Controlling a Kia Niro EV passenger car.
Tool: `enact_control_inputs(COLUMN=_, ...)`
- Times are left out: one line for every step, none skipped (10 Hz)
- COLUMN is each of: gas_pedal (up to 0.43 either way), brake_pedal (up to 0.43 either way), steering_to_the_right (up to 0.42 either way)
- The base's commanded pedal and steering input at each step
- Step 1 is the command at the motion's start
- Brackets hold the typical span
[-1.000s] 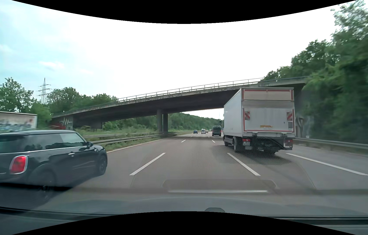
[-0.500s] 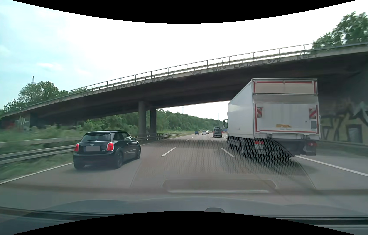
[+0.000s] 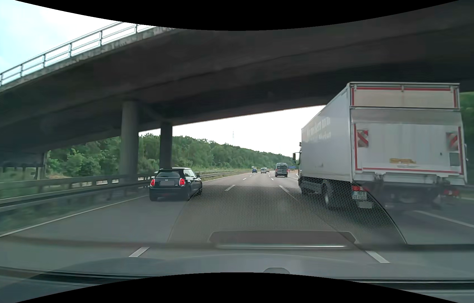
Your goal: Follow the waypoints while adhering to traffic rules and regulations
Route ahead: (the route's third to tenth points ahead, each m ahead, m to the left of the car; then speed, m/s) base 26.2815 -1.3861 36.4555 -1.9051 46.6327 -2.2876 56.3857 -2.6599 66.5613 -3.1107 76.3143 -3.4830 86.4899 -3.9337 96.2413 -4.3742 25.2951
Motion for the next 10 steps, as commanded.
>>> enact_control_inputs(gas_pedal=0.280, brake_pedal=0.000, steering_to_the_right=0.004)
enact_control_inputs(gas_pedal=0.280, brake_pedal=0.000, steering_to_the_right=0.004)
enact_control_inputs(gas_pedal=0.280, brake_pedal=0.000, steering_to_the_right=0.004)
enact_control_inputs(gas_pedal=0.280, brake_pedal=0.000, steering_to_the_right=0.004)
enact_control_inputs(gas_pedal=0.280, brake_pedal=0.000, steering_to_the_right=0.003)
enact_control_inputs(gas_pedal=0.280, brake_pedal=0.000, steering_to_the_right=0.002)
enact_control_inputs(gas_pedal=0.280, brake_pedal=0.000, steering_to_the_right=0.002)
enact_control_inputs(gas_pedal=0.280, brake_pedal=0.000, steering_to_the_right=0.002)
enact_control_inputs(gas_pedal=0.280, brake_pedal=0.000, steering_to_the_right=0.001)
enact_control_inputs(gas_pedal=0.280, brake_pedal=0.000, steering_to_the_right=0.001)
